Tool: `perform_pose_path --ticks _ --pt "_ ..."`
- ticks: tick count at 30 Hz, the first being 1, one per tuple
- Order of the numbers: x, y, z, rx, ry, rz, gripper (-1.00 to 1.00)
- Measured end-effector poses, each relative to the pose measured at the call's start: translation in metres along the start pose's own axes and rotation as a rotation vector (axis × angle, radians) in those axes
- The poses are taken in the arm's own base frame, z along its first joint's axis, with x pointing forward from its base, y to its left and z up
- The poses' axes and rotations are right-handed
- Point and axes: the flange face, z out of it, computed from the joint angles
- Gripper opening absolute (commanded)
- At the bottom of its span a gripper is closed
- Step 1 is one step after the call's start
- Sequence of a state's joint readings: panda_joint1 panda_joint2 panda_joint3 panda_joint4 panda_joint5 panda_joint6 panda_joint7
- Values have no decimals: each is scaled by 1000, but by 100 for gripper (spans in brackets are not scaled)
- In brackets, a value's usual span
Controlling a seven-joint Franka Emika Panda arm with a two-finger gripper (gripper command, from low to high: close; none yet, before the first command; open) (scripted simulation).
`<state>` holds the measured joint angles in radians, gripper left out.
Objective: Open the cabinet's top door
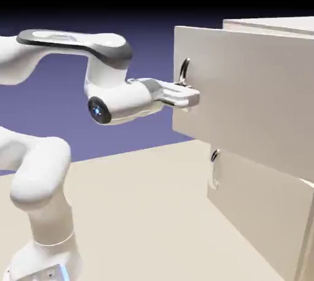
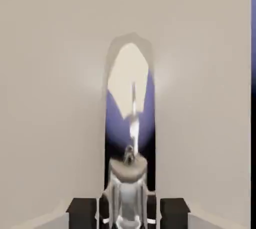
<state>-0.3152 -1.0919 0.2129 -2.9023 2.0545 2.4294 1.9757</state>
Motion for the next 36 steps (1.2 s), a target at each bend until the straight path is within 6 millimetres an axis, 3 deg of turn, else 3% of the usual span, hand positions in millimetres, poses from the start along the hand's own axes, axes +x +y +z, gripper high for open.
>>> perform_pose_path --ticks 20,36 --pt "-49 -50 -119 -240 235 4 -100" --pt "-130 -132 -213 -499 494 3 -100"
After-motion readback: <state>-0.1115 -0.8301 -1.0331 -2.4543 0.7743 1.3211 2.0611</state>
